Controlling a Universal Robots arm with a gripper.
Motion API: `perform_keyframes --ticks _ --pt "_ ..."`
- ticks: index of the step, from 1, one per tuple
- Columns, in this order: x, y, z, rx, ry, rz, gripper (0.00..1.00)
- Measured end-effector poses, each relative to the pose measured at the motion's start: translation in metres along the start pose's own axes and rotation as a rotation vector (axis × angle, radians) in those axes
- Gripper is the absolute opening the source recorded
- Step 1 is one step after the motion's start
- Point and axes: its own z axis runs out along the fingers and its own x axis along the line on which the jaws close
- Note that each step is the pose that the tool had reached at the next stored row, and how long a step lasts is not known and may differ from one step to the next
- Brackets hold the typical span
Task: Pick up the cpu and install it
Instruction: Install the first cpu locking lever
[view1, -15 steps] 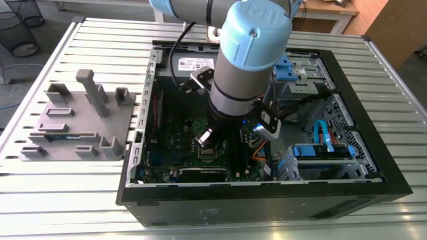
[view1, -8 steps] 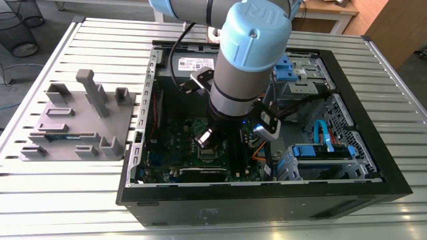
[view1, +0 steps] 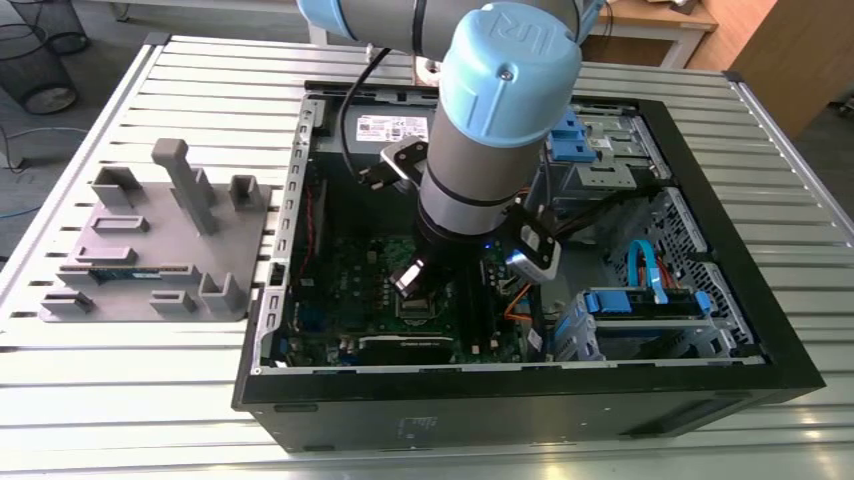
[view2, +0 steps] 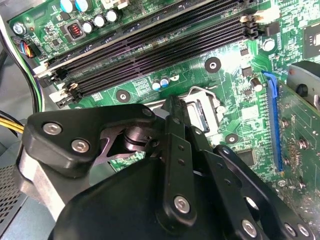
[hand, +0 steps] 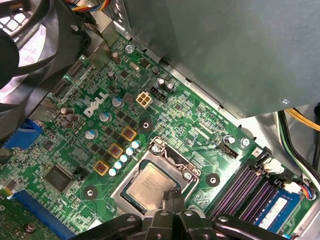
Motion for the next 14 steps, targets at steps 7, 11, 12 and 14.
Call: perform_keyframes --ticks 7,11,12,14 --pt "-0.0035 -0.0029 0.0003 0.0 -0.0006 0.005 0.11" --pt "-0.0036 -0.0039 0.0004 -0.0002 -0.0023 0.021 0.11" --pt "-0.0034 -0.0042 0.0004 -0.0001 -0.0025 0.022 0.11" --pt "-0.0028 -0.0051 0.0002 -0.0031 -0.0048 0.022 0.11"
